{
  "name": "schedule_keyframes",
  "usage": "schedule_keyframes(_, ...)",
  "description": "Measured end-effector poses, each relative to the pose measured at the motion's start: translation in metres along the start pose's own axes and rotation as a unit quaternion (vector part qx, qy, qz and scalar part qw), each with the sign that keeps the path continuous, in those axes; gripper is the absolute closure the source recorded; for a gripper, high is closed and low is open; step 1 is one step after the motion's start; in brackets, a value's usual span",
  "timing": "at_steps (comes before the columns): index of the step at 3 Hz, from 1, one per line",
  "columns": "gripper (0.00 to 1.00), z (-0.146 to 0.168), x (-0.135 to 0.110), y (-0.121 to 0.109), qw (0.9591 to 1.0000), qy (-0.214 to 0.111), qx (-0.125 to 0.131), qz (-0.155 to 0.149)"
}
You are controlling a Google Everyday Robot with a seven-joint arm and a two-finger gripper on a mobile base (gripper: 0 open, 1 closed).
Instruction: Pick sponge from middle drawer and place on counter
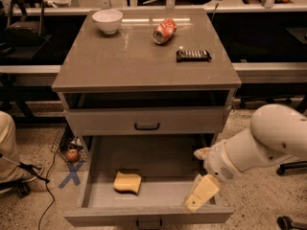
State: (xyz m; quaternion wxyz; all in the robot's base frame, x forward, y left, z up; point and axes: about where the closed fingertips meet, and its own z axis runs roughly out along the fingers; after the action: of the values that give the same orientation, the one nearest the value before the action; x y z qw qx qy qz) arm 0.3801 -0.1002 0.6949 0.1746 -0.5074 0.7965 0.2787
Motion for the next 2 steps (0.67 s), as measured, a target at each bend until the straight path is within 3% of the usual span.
schedule_keyframes(2, 0.0, 0.106, 0.049, -0.052, 0.9969, -0.045, 0.03, 0.058)
